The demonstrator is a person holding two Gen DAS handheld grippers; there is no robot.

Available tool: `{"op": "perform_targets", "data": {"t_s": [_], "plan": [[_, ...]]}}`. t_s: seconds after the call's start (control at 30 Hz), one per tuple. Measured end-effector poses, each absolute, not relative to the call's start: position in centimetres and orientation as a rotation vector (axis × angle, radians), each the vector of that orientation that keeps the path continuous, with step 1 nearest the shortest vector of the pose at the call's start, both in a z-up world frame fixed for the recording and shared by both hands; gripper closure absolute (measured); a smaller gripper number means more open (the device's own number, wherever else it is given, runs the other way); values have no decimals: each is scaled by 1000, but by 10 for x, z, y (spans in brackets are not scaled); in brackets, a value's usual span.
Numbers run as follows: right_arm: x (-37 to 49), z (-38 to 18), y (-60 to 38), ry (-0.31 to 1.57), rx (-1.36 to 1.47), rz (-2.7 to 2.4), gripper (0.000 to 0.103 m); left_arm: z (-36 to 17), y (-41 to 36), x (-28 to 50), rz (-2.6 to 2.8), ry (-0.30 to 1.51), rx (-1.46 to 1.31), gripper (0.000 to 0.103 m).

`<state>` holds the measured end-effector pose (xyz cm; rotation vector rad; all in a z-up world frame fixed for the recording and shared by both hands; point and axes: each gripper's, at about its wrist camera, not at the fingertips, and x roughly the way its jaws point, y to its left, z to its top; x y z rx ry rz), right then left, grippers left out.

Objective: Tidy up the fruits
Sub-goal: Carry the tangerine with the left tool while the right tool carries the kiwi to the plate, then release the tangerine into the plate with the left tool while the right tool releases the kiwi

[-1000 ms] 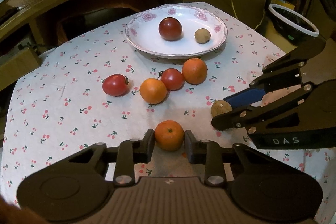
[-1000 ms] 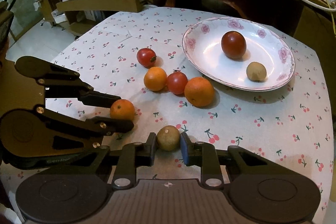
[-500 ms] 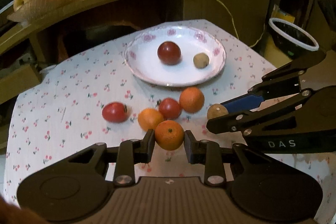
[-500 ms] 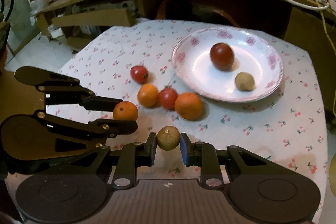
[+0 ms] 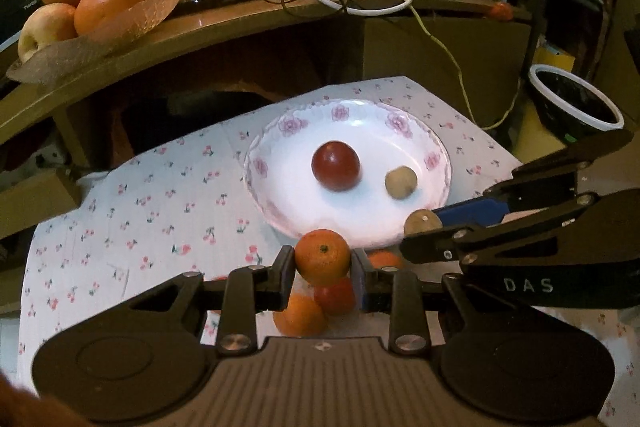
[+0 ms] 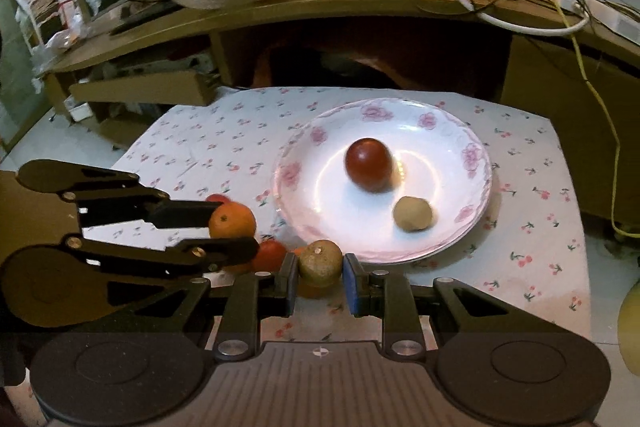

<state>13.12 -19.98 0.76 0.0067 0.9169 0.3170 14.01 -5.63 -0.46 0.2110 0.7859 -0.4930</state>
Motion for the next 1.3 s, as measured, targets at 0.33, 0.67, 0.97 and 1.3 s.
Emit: {"op": "perform_targets", "data": {"t_s": [0.33,0.67,0.97,1.3], "plan": [[153,1,-211,923,38,266,77,-11,-68,164,-498,785,226,68],[165,-8,-215,935,38,241,77,-20,-72,173,-496,796,229,68],[170,-10,-214,931,25,220,75,-19,-70,177,-484,790,226,68],[170,-7,-217,910,24,207,70,-13,-68,176,-482,772,217,66]]}}
